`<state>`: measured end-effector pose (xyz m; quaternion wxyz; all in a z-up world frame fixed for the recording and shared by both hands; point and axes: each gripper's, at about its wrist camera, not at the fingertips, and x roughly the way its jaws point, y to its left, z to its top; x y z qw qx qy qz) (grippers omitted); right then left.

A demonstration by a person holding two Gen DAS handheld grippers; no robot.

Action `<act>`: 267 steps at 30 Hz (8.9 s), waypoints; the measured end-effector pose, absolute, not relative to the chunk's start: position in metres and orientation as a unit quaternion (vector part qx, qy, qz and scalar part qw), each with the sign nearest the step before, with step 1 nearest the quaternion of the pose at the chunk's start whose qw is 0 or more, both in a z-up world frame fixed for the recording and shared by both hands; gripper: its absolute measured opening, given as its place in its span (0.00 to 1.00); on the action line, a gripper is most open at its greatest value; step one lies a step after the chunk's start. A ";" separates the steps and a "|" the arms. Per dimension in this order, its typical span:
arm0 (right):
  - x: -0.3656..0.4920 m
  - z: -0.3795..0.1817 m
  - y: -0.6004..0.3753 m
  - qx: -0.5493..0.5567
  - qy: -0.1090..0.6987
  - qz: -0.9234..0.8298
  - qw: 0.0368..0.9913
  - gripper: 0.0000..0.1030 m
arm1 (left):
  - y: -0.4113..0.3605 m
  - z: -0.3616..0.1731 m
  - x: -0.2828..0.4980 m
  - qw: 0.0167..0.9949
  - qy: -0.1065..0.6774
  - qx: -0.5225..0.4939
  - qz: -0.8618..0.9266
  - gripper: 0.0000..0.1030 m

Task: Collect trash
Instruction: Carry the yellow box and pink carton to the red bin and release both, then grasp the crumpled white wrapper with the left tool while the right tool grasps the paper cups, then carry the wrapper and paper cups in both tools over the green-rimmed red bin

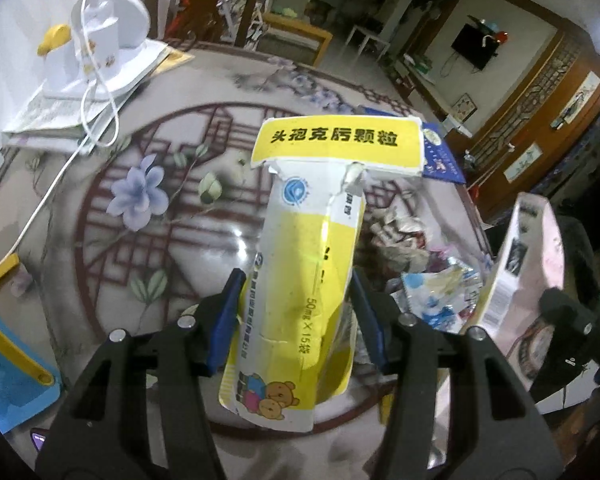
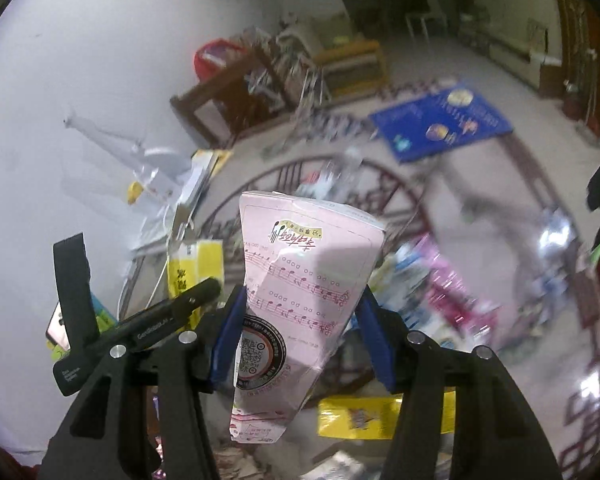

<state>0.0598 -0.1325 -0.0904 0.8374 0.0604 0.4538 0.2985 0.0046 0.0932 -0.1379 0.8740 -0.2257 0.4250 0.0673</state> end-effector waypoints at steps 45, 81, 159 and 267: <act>0.044 -0.050 -0.239 0.105 0.394 0.213 0.888 0.53 | 0.004 -0.098 0.025 0.896 0.410 -0.171 -0.023 0.51; 0.061 -0.055 -0.315 0.131 0.392 0.176 0.893 0.53 | -0.069 -0.093 0.052 0.896 0.417 -0.145 -0.057 0.51; 0.141 -0.104 -0.562 0.124 0.413 0.066 0.900 0.70 | -0.291 -0.107 0.114 0.889 0.450 -0.002 -0.089 0.74; 0.082 -0.059 -0.393 0.110 0.392 0.229 0.884 0.29 | -0.149 -0.071 0.078 0.901 0.400 -0.167 -0.024 0.27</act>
